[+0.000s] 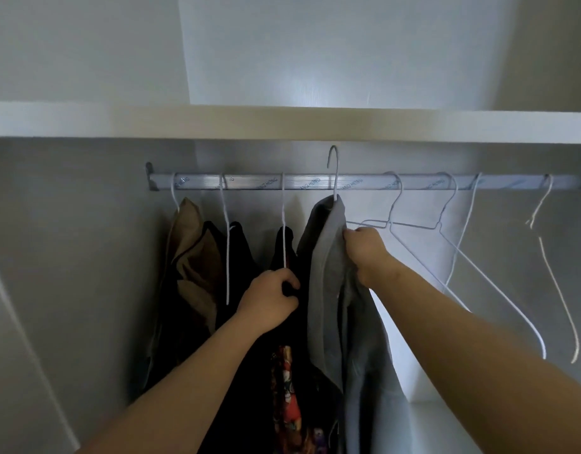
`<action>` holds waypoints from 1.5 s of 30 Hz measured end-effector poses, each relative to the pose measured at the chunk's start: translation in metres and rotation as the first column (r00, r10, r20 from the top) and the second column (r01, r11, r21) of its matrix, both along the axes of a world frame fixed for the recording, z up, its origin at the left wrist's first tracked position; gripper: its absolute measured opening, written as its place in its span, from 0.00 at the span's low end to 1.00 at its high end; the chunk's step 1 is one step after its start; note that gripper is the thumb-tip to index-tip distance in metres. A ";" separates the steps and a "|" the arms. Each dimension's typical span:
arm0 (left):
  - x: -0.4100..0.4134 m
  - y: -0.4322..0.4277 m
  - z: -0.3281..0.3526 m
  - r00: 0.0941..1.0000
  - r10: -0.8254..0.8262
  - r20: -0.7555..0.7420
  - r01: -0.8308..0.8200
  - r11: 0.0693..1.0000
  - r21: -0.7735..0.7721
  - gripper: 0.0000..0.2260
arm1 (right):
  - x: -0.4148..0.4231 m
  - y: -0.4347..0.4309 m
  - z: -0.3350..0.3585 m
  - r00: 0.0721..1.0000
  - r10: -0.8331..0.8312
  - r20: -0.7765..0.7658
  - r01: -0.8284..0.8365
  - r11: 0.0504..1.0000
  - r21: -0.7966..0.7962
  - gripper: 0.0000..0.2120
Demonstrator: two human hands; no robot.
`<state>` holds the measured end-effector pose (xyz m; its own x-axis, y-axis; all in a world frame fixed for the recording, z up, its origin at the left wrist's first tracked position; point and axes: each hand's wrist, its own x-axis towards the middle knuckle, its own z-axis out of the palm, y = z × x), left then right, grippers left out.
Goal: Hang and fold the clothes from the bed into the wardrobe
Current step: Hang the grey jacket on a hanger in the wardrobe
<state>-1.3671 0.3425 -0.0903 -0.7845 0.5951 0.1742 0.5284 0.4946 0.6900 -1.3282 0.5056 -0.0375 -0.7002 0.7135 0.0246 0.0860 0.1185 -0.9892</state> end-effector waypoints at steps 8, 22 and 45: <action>-0.003 0.004 -0.014 1.000 0.012 0.002 -0.012 0.991 0.130 0.13 | -0.013 0.007 -0.043 0.993 -0.018 0.118 -0.002 0.985 0.171 0.11; 0.006 0.026 -0.029 0.995 0.086 -0.050 -0.075 0.982 0.175 0.07 | 0.028 -0.013 -0.087 0.987 -0.012 0.160 -0.022 0.978 0.209 0.07; 0.237 -0.053 -0.099 0.889 0.157 0.429 -0.273 0.936 0.222 0.06 | 0.277 -0.092 -0.152 0.962 0.145 0.234 -0.130 0.989 -0.077 0.05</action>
